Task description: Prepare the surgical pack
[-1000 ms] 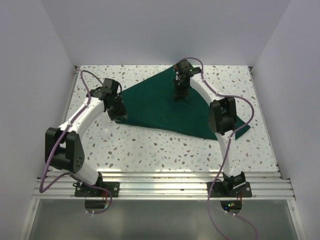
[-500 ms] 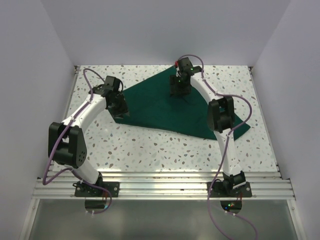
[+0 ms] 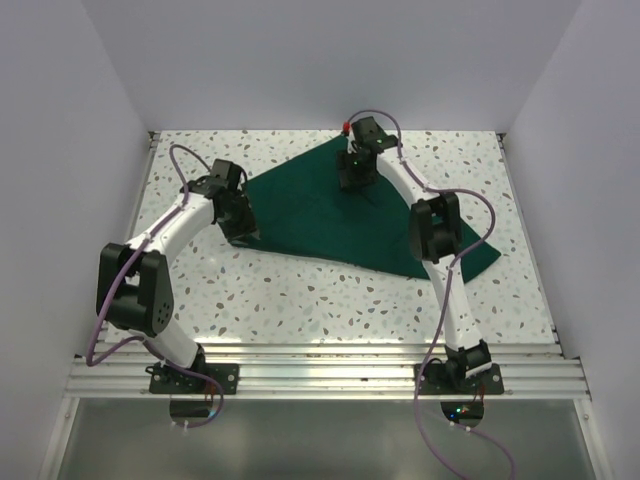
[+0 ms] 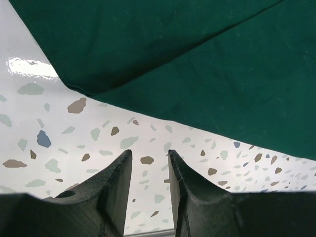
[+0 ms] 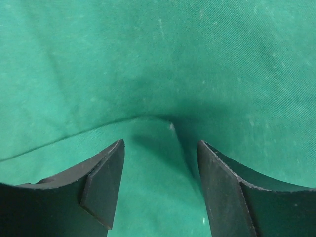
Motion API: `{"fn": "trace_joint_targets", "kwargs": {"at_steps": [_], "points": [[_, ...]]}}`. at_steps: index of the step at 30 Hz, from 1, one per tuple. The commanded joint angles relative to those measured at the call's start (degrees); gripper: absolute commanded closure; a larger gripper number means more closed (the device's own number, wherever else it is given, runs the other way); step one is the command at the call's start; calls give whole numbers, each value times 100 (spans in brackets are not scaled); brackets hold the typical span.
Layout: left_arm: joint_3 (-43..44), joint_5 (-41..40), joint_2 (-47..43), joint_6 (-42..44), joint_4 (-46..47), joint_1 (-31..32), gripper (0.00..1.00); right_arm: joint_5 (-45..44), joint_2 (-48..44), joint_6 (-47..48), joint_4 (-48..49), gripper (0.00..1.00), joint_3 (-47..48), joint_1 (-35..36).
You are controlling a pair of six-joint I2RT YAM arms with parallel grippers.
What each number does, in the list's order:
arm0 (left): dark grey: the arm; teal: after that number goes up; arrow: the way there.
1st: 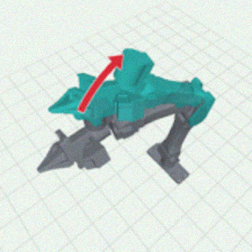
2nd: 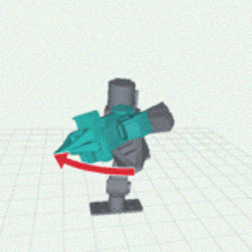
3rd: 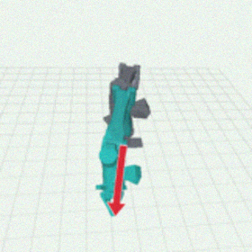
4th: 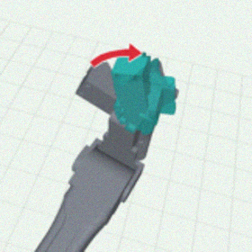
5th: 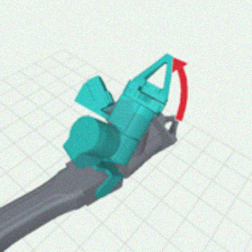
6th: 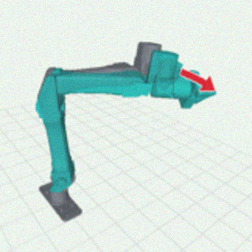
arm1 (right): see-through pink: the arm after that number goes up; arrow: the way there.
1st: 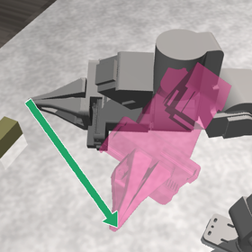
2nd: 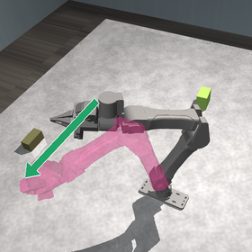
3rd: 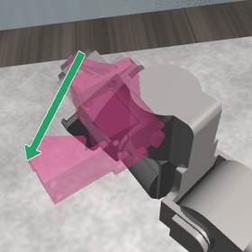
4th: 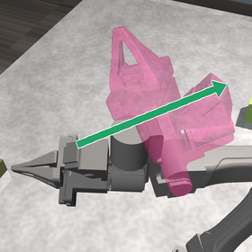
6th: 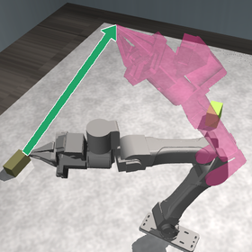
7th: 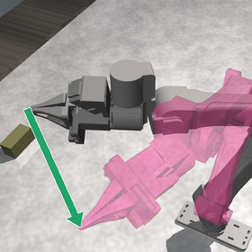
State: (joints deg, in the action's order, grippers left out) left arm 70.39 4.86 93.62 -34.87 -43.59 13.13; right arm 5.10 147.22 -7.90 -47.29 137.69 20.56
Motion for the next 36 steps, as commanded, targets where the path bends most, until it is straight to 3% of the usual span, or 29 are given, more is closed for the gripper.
{"fn": "trace_joint_targets", "kwargs": {"at_steps": [1,4,6,9,10,11,13,28,35,36], "points": [[-95,129,-178,7,281,-47,61,-44,167,193,343,38,250,-8],[-104,94,-248,7,290,-47,61,-97,158,149,492,58,268,1],[-131,41,-292,16,290,-38,61,-167,123,184,606,61,259,1],[-201,6,-345,7,281,-56,60,-325,62,228,642,74,337,1],[-210,6,-371,-11,281,-38,61,-378,53,245,659,80,364,1],[-219,6,-371,-19,281,-47,60,-422,44,263,686,93,399,-8],[-245,-3,-389,-28,290,-47,60,-440,61,254,729,98,460,-17],[115,14,-64,-107,299,-47,60,-651,325,87,967,100,487,-166],[527,32,226,-134,255,-108,58,-519,554,-115,1195,96,610,-192],[581,32,253,-134,237,-117,58,-519,571,-150,1204,92,636,-192]]}}
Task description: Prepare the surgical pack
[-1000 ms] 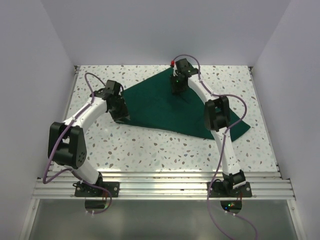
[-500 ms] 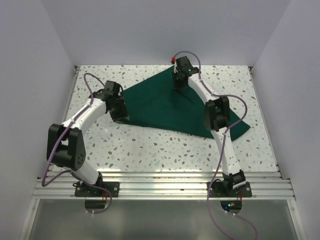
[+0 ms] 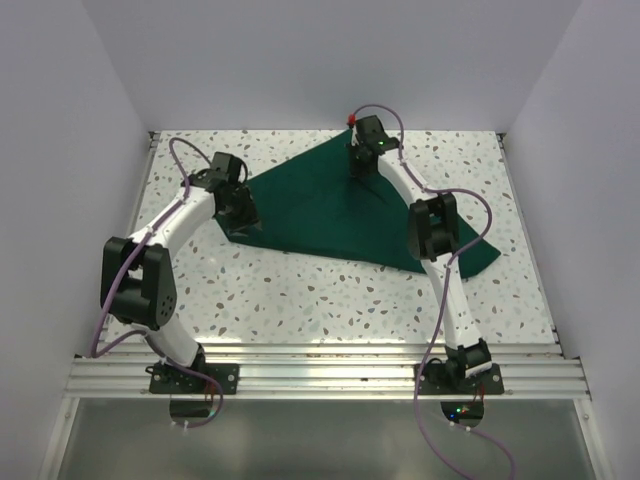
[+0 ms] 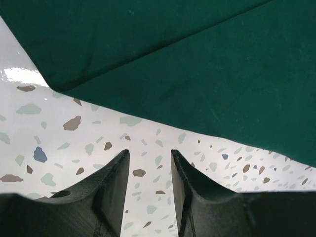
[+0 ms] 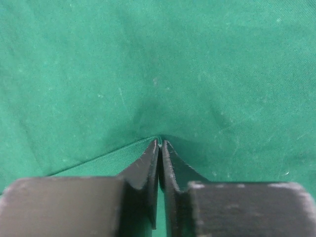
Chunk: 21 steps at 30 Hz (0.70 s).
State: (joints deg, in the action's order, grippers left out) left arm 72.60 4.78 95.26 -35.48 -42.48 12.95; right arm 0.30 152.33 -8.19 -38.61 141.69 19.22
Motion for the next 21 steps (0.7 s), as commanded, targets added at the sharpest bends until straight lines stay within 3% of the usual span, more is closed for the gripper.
{"fn": "trace_joint_targets", "kwargs": {"at_steps": [1,5,6,7,8,12,18,21], "points": [[421,15,150,-55,126,-117,56,-38,42,-148,345,89,237,-50],[703,-73,282,-11,64,-214,50,-38,-72,-183,302,73,192,-59],[738,-99,326,-20,47,-240,48,-38,-89,-227,241,56,323,-59],[808,-117,361,6,38,-293,46,-47,-159,-262,49,48,411,-59],[843,-135,387,59,29,-328,45,-56,-230,-323,-75,34,508,-68],[1063,-459,580,305,-6,-530,38,-48,-1081,-1173,-349,4,143,-304],[1309,-346,1151,674,204,-1241,26,269,-2022,-1625,-1191,1,-554,-490],[1467,-249,1467,858,441,-1286,22,524,-2425,-1564,-1491,1,-1184,-490]]}}
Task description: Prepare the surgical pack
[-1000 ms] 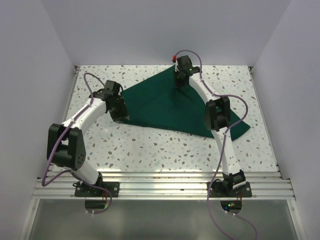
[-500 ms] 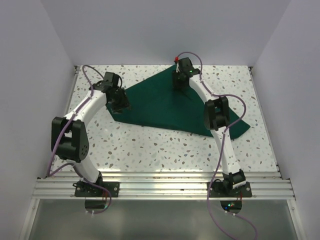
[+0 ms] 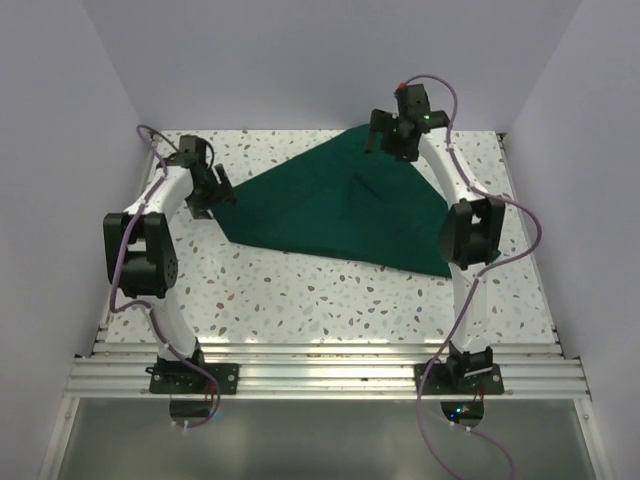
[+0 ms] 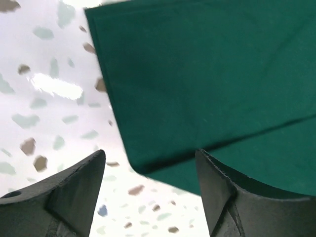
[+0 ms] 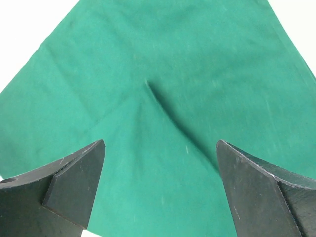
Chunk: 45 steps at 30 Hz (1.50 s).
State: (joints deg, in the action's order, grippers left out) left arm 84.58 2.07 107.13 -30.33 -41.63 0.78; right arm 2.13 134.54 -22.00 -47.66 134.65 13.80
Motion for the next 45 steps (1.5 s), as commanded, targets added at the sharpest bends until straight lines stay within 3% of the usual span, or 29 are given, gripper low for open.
{"fn": "trace_joint_targets", "kwargs": {"at_steps": [1,11,15,19,25,31,41,45], "points": [[409,22,378,439,400,-69,22,410,-788,-191,-595,1,-701,52],[1280,-172,1327,861,611,-613,23,604,-2501,55,-393,2,-3205,-193],[1351,3,1529,1134,822,-841,24,885,-2924,11,-323,3,-3716,-352],[1185,925,1697,1476,1341,-912,25,877,-3258,99,-279,3,-4060,-387],[843,1655,1882,1583,1903,-912,26,850,-3496,222,-279,4,-4272,-545],[473,1719,1864,1451,1974,-851,29,955,-3382,205,-279,4,-4131,-642],[288,1832,1689,1372,1764,-851,51,1070,-3311,117,-182,3,-4438,-642],[296,1728,1600,1345,1649,-851,74,1009,-3329,152,-261,2,-4588,-651]]}}
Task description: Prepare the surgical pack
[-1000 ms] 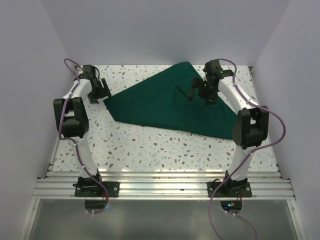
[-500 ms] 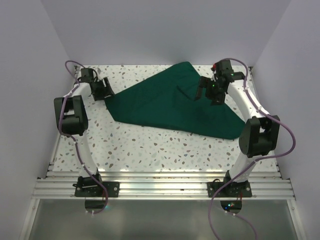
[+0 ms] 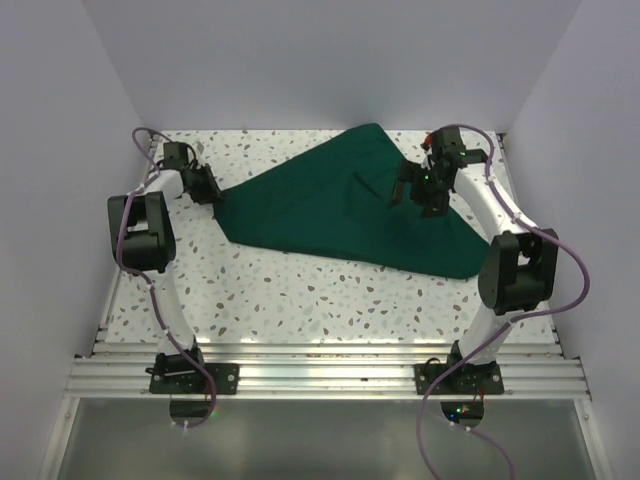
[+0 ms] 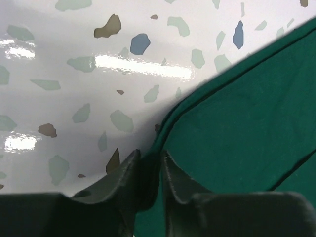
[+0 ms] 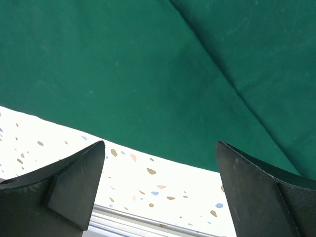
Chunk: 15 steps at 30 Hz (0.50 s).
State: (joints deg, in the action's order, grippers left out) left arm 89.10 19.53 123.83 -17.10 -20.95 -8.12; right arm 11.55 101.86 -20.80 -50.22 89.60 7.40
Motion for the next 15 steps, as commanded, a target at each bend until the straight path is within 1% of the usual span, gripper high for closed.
{"fn": "trace_joint_targets", "kwargs": {"at_steps": [1,2,4,7,10,12,14,15], "points": [[-156,-54,-78,14,-462,47,79,6,-44,41,-58,2,-101,-10],[-147,-107,-122,14,-550,39,88,-117,-53,32,-111,2,-101,-2],[-147,-309,-192,-47,-673,39,100,-268,-79,49,-208,2,-101,-37],[-165,-625,-350,-135,-1041,38,100,-398,-62,102,-295,2,-5,-89],[-331,-898,-640,-232,-1183,39,100,-898,140,6,-620,2,259,-159],[-480,-968,-877,-311,-1218,30,100,-1049,228,-143,-770,2,409,-405],[-560,-1030,-1096,-372,-1324,39,100,-1137,237,-240,-631,4,243,-712],[-656,-1056,-1167,-399,-1341,30,100,-1268,246,-275,-508,4,190,-722]]}}
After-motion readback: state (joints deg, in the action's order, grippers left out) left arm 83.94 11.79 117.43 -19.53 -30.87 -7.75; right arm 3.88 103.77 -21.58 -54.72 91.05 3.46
